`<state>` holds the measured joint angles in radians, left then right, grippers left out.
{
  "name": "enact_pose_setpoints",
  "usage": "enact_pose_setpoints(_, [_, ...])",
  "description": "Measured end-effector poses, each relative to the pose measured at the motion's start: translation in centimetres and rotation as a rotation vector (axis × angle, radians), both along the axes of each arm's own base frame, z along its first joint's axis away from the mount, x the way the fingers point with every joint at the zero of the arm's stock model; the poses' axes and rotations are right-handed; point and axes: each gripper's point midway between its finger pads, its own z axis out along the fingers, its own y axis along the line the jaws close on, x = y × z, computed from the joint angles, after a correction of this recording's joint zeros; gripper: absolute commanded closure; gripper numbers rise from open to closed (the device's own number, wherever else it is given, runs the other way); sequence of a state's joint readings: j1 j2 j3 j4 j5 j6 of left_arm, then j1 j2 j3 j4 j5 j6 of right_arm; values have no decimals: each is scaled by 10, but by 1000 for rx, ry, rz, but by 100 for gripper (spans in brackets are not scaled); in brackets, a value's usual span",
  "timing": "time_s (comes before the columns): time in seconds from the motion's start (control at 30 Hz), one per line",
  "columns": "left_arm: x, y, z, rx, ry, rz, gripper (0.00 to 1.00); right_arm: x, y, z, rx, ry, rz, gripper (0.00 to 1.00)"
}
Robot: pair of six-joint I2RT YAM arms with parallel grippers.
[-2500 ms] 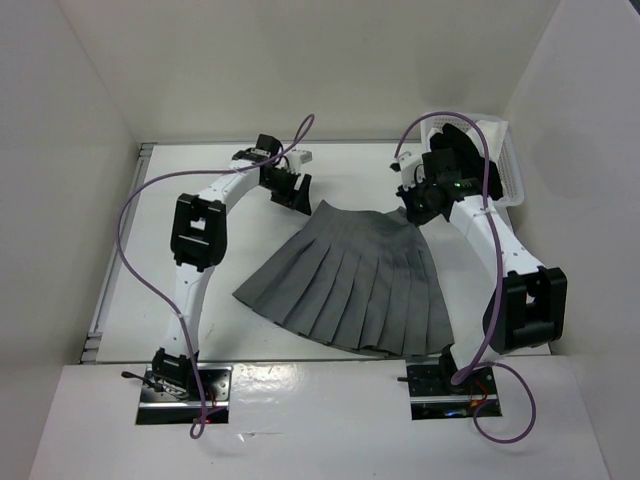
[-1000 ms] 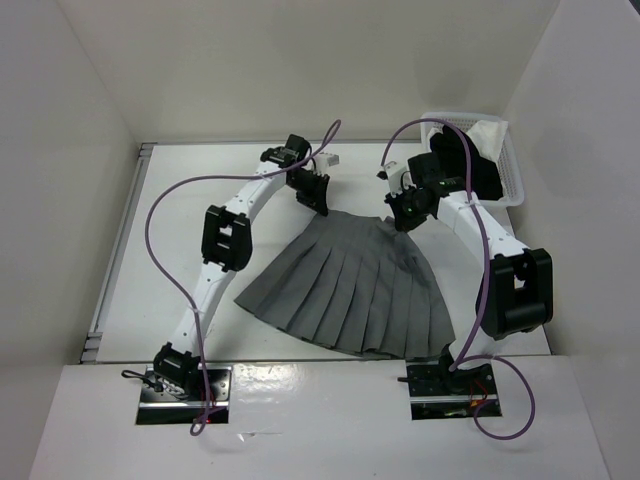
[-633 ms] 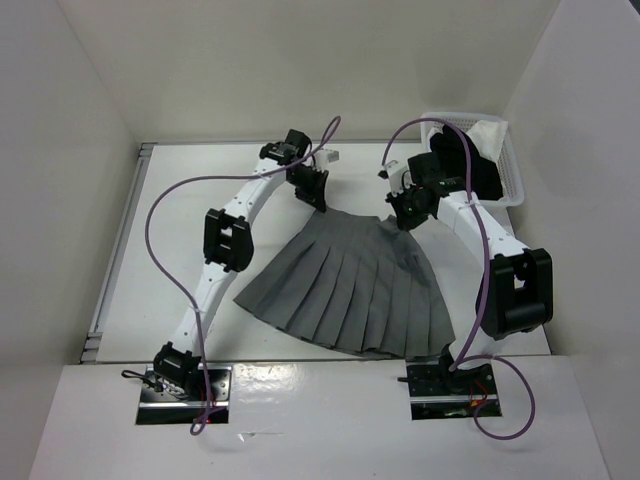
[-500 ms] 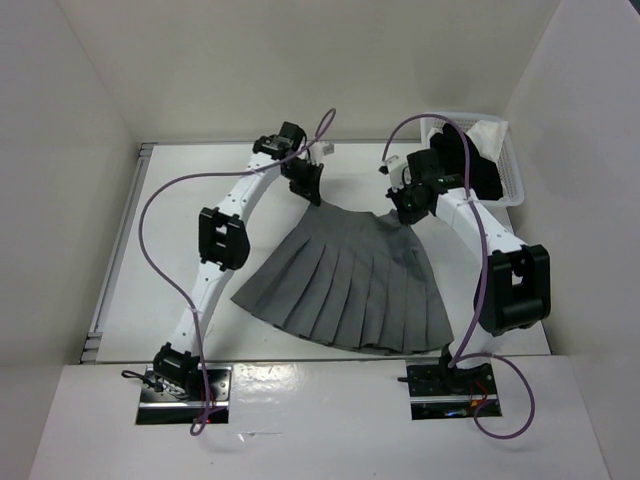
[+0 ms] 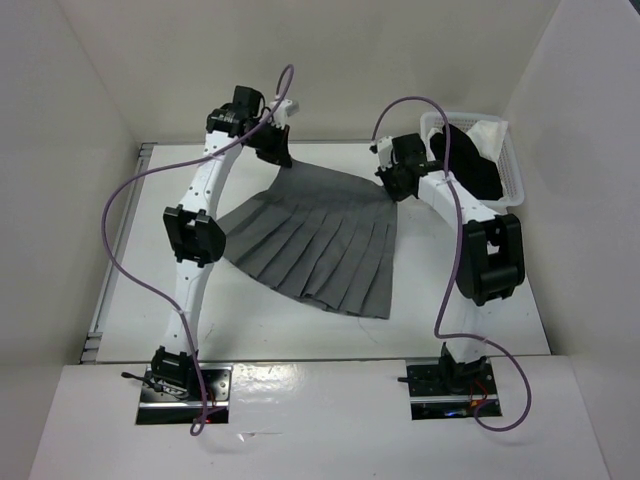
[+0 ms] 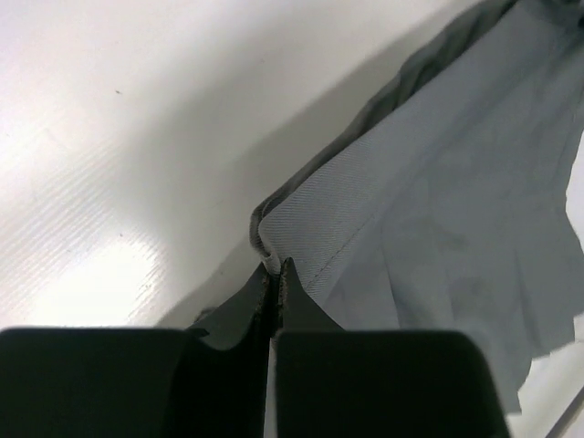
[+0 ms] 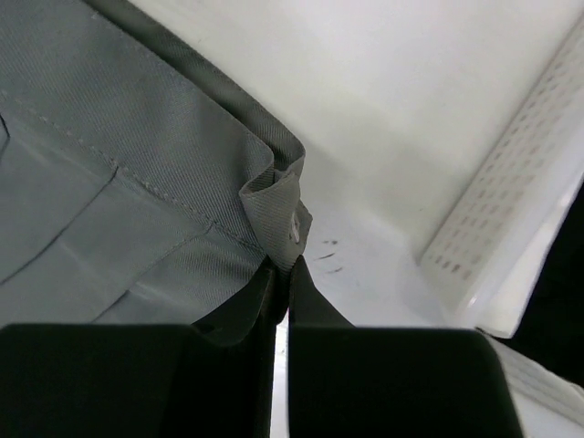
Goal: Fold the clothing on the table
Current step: Fold the skirt
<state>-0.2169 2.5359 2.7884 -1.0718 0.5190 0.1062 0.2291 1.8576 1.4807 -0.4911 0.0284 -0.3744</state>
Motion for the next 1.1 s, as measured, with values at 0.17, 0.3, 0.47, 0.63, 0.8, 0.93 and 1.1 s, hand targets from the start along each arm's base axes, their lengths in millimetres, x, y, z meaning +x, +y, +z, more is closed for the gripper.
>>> enact_pose_setpoints(0.17, [-12, 1, -2, 15, 18, -50, 100, 12, -1, 18, 4, -51, -18, 100])
enact_pose_setpoints(0.3, [-26, 4, 4, 30, 22, -108, 100, 4, 5, 35, 30, -79, 26, 100])
enact_pose_setpoints(0.47, [-48, 9, 25, 30, 7, -176, 100, -36, 13, 70, 48, -127, 133, 100])
enact_pose_setpoints(0.63, [-80, 20, 41, 42, 15, -223, 100, -70, 23, 93, 65, -158, 246, 100])
enact_pose_setpoints(0.8, [-130, 35, 26, 78, 52, -225, 100, -104, 39, 85, 62, -97, 354, 100])
enact_pose_setpoints(0.93, [-174, 53, 2, 134, 69, -194, 100, -140, 57, 66, 63, -13, 455, 100])
enact_pose_setpoints(1.1, [-201, 65, -22, 167, 69, -174, 100, -172, 69, 57, 105, 69, 552, 100])
